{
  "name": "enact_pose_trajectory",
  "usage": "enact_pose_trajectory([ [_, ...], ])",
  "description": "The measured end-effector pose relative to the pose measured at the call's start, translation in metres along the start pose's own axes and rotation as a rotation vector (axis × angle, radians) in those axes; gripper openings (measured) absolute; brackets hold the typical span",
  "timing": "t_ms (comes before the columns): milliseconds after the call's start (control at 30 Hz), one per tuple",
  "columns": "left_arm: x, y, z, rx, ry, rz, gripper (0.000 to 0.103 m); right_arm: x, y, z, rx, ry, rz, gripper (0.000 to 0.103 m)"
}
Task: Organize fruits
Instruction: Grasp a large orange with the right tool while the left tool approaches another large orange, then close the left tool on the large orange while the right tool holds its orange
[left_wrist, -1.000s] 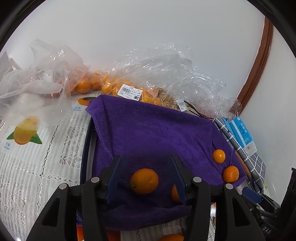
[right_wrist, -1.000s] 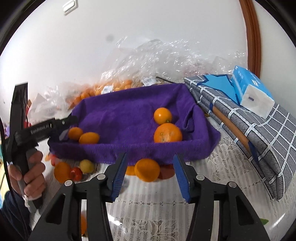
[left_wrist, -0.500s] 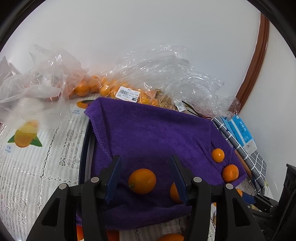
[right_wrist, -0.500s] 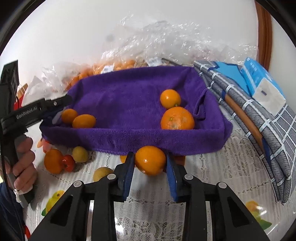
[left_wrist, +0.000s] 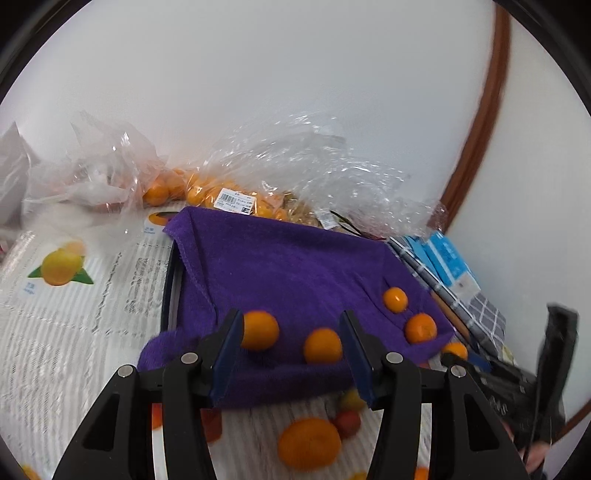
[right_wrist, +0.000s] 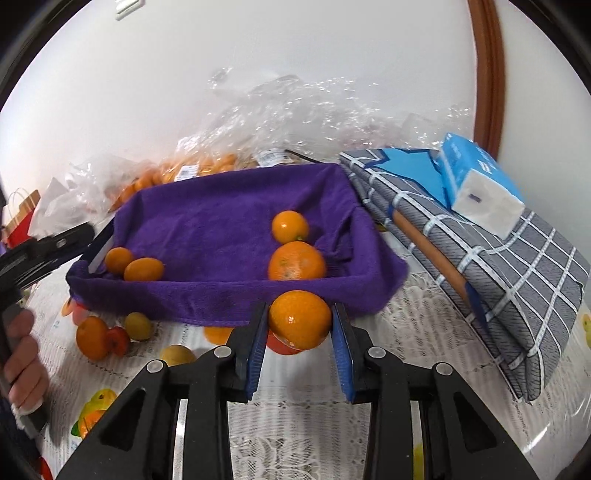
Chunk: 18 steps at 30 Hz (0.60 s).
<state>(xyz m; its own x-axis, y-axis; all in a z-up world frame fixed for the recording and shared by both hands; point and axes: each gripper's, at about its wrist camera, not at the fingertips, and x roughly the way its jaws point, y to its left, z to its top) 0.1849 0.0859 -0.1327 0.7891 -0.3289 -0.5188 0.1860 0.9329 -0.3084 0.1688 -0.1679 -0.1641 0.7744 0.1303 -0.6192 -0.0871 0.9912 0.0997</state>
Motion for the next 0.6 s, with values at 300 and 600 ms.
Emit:
enact_pose_trajectory([
  [300, -0.015, -0.015, -0.040, 0.112, 0.113, -0.008, 0.052, -0.015, -0.017, -0.011, 0.088, -0.045, 0.017, 0.034],
  [600, 0.004, -0.026, -0.046, 0.162, 0.227, 0.029, 0.053, -0.022, -0.012, -0.015, 0.077, -0.050, 0.028, 0.034],
])
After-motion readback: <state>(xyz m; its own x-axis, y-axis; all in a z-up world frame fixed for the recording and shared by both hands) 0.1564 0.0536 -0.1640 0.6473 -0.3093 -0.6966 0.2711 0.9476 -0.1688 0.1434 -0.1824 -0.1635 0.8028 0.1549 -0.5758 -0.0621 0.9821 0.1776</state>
